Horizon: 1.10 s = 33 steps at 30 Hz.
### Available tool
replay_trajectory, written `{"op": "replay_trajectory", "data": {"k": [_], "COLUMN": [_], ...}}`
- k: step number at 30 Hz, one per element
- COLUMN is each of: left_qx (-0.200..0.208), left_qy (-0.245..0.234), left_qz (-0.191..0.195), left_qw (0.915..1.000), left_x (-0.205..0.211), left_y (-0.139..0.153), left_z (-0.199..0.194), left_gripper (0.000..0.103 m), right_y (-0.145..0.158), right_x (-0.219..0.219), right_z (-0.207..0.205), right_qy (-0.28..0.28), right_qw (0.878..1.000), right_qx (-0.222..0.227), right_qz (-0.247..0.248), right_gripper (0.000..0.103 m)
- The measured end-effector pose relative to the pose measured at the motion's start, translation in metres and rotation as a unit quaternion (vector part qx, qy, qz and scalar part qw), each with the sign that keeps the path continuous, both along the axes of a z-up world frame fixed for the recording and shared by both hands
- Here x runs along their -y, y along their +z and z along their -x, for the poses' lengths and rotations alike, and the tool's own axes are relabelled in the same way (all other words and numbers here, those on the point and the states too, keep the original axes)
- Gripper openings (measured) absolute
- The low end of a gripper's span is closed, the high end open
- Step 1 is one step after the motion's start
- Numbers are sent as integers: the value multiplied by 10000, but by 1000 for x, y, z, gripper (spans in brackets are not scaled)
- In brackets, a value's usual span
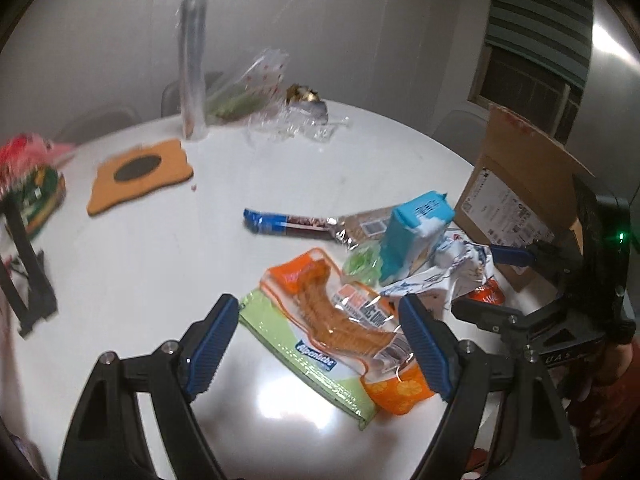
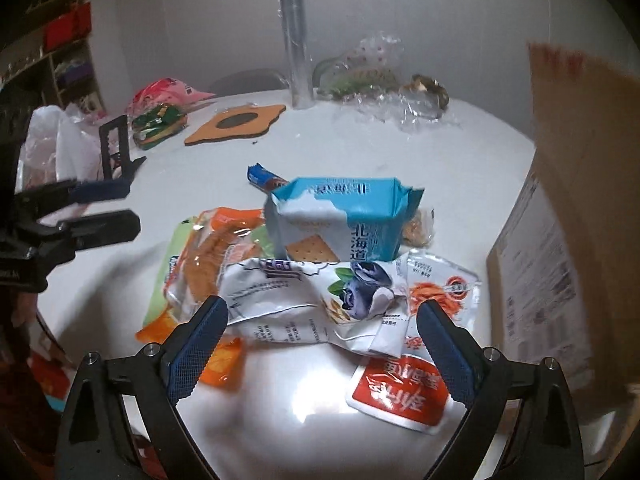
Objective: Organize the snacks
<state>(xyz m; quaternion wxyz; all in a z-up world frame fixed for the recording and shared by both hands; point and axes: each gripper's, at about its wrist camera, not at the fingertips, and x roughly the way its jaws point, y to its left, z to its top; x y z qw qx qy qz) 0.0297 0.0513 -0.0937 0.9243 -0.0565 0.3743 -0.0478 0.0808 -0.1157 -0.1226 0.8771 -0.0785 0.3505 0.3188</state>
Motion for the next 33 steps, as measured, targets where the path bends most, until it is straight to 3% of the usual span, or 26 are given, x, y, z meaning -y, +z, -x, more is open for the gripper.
{"op": "replay_trajectory", "data": {"k": [6, 11, 15, 24, 26, 33], "left_qx": [-121, -131, -110, -107, -106, -153], "left_qy": [172, 258, 307, 362, 363, 381], "left_qz": [173, 278, 259, 314, 336, 380], "left_qw": [9996, 9992, 9991, 9988, 9987, 9984], "left_x": [-5, -9, -12, -16, -17, -17], "left_y": [-13, -13, -13, -14, -15, -18], "left_z": [-6, -6, -7, -9, -9, -8], "left_gripper": [79, 80, 80, 79, 80, 80], "right_y": [-5, -8, -7, -14, -24, -23], "right_x": [-12, -20, -20, -27, -27, -32], "right_z": [-11, -16, -20, -22, -24, -21], "right_qy": [128, 100, -244, -654, -659, -583], "right_qw": [9996, 9981, 9934, 9915, 9877, 9908], "right_qx": [-176, -591, -1066, -993, -1256, -1005], "right_qz": [-160, -156, -334, -527, -656, -699], "right_gripper": [100, 103, 103, 103, 103, 102]}}
